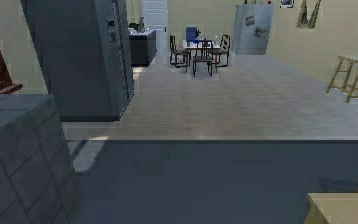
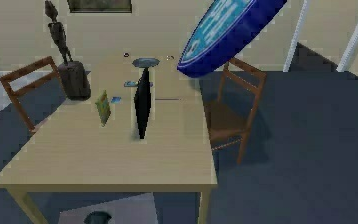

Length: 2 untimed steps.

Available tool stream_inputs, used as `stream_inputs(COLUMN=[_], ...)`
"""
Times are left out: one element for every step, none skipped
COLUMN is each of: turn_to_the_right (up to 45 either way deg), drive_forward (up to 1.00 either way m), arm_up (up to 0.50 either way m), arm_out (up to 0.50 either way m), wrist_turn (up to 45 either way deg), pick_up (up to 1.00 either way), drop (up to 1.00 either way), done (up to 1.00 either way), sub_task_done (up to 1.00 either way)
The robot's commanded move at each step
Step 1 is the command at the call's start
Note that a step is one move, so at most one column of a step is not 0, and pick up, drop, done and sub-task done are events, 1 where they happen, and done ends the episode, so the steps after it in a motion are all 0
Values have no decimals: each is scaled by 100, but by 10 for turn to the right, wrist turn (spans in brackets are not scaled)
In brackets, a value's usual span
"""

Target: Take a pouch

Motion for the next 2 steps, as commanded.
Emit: stream_inputs(turn_to_the_right=[0,0], drive_forward=[0,0], arm_up=[50,38], arm_out=[0,0], wrist_turn=[0,0], pick_up=[0,0], drop=[0,0], done=[0,0], sub_task_done=[0,0])
